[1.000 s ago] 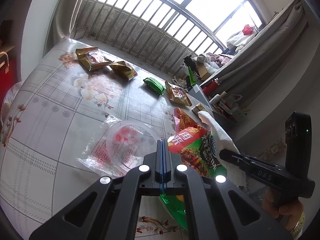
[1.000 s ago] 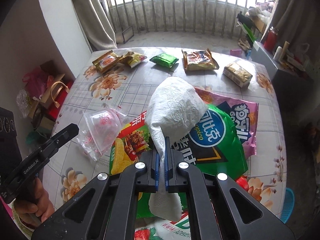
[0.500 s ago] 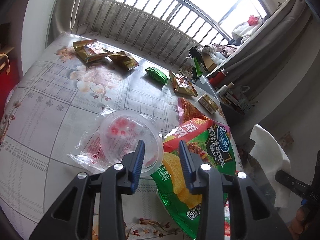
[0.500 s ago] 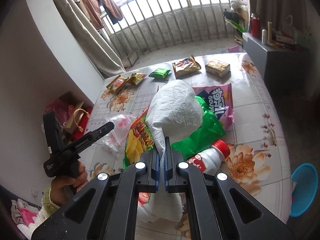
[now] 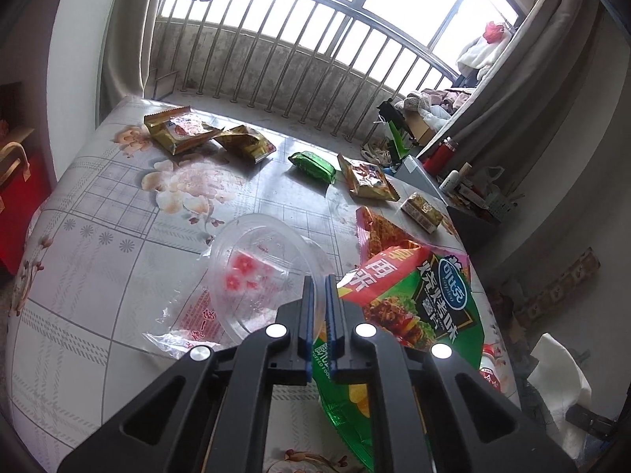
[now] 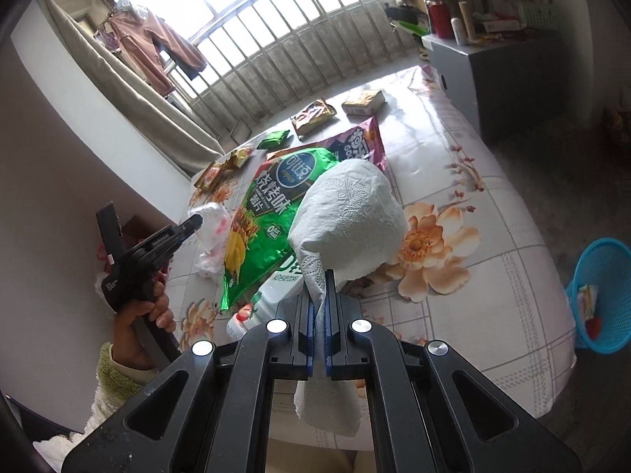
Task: Collect trash
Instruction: 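Carry the tissue and plastic cup over to the blue wastebasket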
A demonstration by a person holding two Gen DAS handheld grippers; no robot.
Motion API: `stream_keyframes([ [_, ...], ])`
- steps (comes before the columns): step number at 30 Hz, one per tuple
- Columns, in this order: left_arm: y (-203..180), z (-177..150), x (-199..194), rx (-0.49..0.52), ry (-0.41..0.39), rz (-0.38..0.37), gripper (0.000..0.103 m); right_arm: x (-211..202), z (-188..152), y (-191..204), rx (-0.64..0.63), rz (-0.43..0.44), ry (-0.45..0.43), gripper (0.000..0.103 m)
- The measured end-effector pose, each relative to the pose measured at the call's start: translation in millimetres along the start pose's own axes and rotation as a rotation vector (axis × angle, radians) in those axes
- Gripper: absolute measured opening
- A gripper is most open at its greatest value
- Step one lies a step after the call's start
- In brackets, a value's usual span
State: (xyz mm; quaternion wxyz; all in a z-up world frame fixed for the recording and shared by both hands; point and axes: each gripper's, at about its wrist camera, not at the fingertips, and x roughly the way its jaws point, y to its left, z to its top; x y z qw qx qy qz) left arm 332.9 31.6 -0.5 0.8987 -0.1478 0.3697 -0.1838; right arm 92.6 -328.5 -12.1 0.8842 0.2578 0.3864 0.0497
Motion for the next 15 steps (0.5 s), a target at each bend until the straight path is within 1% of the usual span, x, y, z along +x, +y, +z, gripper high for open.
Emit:
stream_keyframes([
  [3, -6, 2, -13, 0.025, -0.037, 0.004, 0.004, -5, -4, -6, 0.023, 0.003, -0.008, 0.002],
  [8, -22, 6, -46, 0.081, -0.112, 0.004, 0.004, -20, -9, -13, 0.035, 0.012, -0.046, 0.002],
  [12, -40, 7, -78, 0.117, -0.163, -0.038, 0.004, -30, -15, -24, 0.059, 0.020, -0.062, 0.002],
  [15, -57, 5, -99, 0.142, -0.185, -0.086, 0.005, -41, -19, -33, 0.075, 0.018, -0.078, 0.002],
])
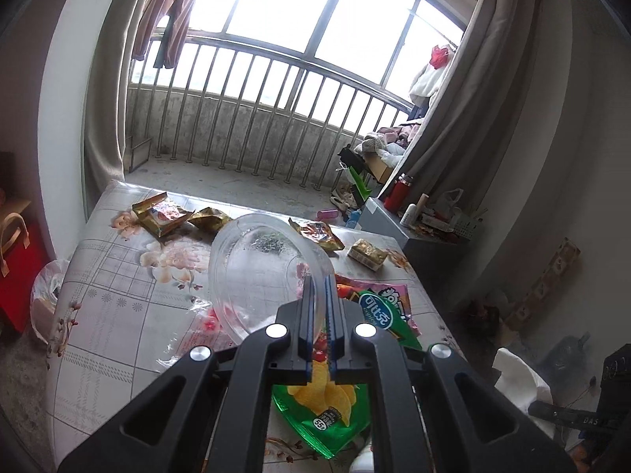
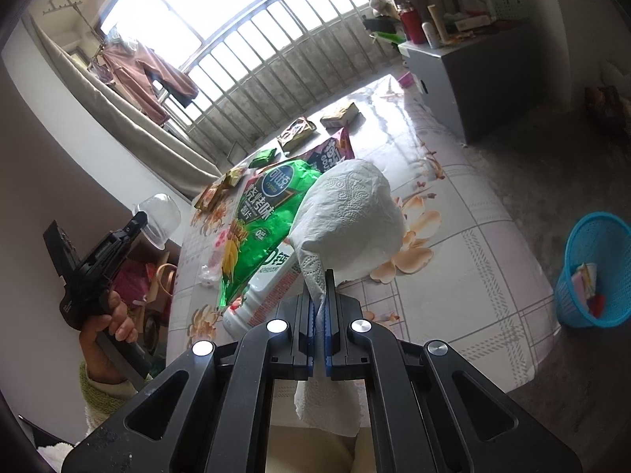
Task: Collect trash
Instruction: 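Carry the tissue and plastic cup over to the blue wastebasket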
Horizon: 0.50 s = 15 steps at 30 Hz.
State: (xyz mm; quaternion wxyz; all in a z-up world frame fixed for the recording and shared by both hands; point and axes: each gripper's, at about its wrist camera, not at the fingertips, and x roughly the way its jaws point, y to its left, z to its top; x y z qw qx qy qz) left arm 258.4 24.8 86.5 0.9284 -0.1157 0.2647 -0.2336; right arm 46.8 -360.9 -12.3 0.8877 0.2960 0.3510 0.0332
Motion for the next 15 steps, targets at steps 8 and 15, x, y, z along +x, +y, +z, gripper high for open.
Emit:
stream_keyframes([
  [8, -69, -2, -30, 0.072, 0.004, -0.185, 0.005, -36, -12, -37, 0.076, -0.029, -0.058, 0.002],
  [15, -147, -18, -22, 0.166, 0.082, -0.332, 0.005, -74, -23, -74, 0.177, -0.048, -0.140, 0.002],
])
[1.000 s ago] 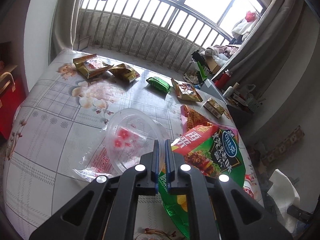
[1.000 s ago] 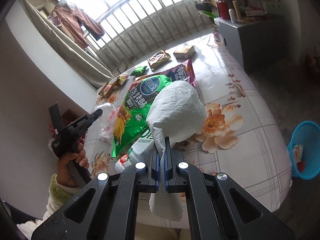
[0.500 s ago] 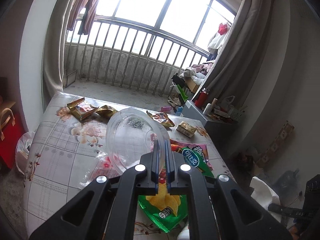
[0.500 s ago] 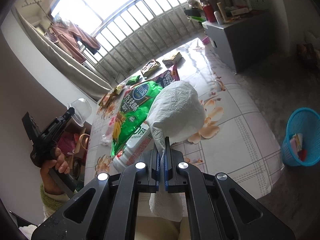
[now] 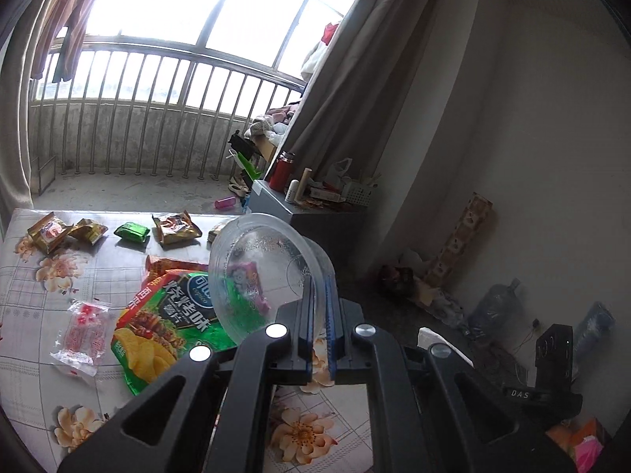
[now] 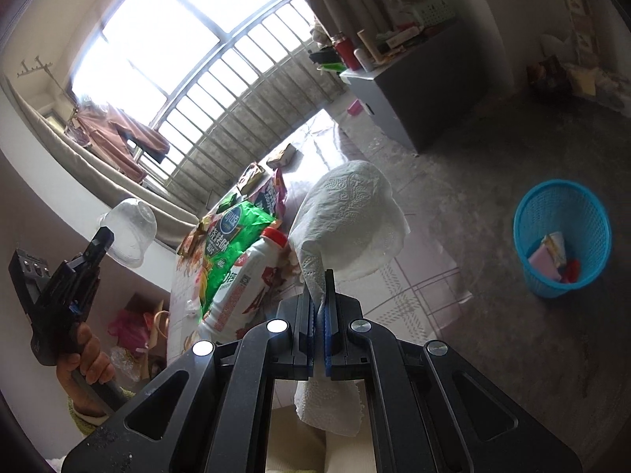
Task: Collect trash
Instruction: 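Carry the tissue and plastic cup over to the blue wastebasket, then open both tools to drop the tissue and cup into the wastebasket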
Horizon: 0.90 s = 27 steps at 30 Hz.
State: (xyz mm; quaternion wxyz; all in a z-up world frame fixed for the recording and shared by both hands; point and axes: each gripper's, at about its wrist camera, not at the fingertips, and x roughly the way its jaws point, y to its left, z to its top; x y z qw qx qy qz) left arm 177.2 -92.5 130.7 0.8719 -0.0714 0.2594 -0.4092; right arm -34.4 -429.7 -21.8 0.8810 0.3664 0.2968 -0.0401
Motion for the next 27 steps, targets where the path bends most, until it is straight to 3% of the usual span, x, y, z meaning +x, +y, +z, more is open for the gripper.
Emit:
stream_keyframes([
  [14, -132, -34, 112, 0.132, 0.225, -0.204, 0.005, -49, 1, -105, 0.221, -0.047, -0.115, 0.002],
  [22, -197, -79, 205, 0.166, 0.474, -0.290, 0.005, -61, -5, -189, 0.398, -0.134, -0.156, 0.002],
  [27, -242, -112, 268, 0.213, 0.609, -0.297, 0.005, -51, -10, -244, 0.507, -0.164, -0.129, 0.002],
])
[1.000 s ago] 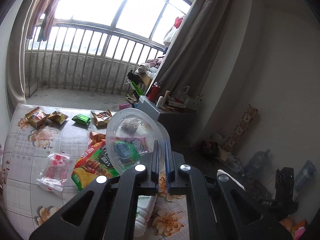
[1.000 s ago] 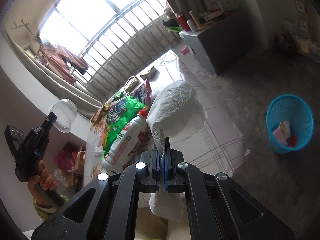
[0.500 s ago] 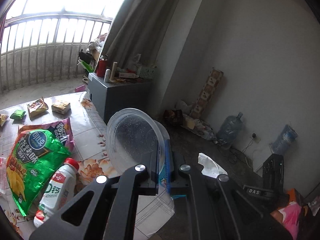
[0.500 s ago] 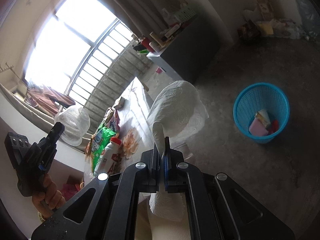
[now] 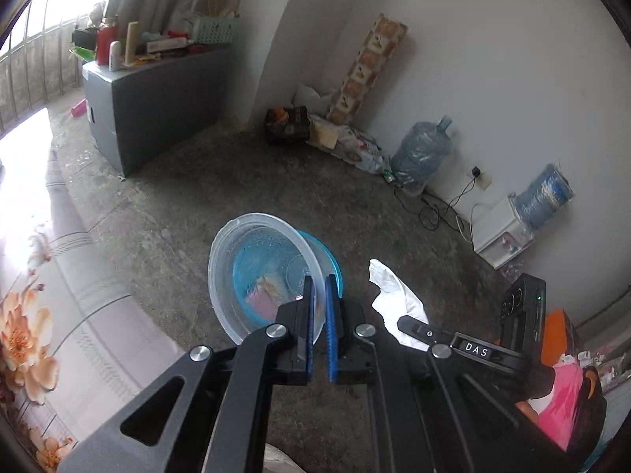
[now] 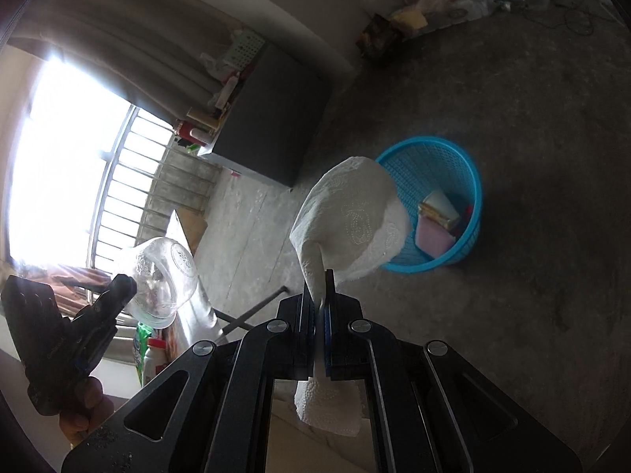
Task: Collect trash
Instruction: 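Open both tools to drop the tissue and cup into the wastebasket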
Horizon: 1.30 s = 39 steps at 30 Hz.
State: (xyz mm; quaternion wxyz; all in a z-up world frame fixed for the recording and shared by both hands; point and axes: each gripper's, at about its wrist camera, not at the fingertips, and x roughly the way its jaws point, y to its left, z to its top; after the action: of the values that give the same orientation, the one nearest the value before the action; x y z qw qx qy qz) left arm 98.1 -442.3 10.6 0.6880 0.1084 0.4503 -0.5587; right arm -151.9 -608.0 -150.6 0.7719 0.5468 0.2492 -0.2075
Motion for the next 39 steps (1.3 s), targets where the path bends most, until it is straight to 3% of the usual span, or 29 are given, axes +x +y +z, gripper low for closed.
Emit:
stream_keyframes([
  [6, -17, 23, 93, 0.029, 0.139, 0.018, 0.005, 51, 28, -41, 0.128, 0.001, 0.077, 0.002],
  [10, -21, 37, 140, 0.046, 0.162, 0.042, 0.005, 89, 53, -58, 0.196, -0.009, 0.115, 0.003],
  [14, -14, 45, 179, 0.030, 0.184, 0.057, 0.006, 124, 73, -72, 0.237, -0.074, 0.132, 0.011],
  [15, -12, 47, 186, 0.024, 0.188, 0.067, 0.009, 131, 75, -76, 0.244, -0.106, 0.133, 0.020],
  [17, -9, 48, 197, 0.011, 0.184, 0.087, 0.031, 141, 79, -78, 0.223, -0.163, 0.135, 0.033],
  [20, -7, 48, 199, 0.002, 0.158, 0.086, 0.035, 148, 77, -83, 0.192, -0.215, 0.136, 0.038],
  [27, -14, 52, 175, 0.035, 0.094, 0.057, 0.037, 140, 70, -89, 0.171, -0.202, 0.103, 0.041],
  [33, -19, 55, 135, 0.028, 0.020, 0.035, 0.045, 145, 82, -74, 0.088, -0.184, 0.064, 0.059],
  [39, -21, 49, 84, 0.010, -0.061, 0.034, 0.054, 136, 83, -59, 0.047, -0.202, 0.031, 0.060],
])
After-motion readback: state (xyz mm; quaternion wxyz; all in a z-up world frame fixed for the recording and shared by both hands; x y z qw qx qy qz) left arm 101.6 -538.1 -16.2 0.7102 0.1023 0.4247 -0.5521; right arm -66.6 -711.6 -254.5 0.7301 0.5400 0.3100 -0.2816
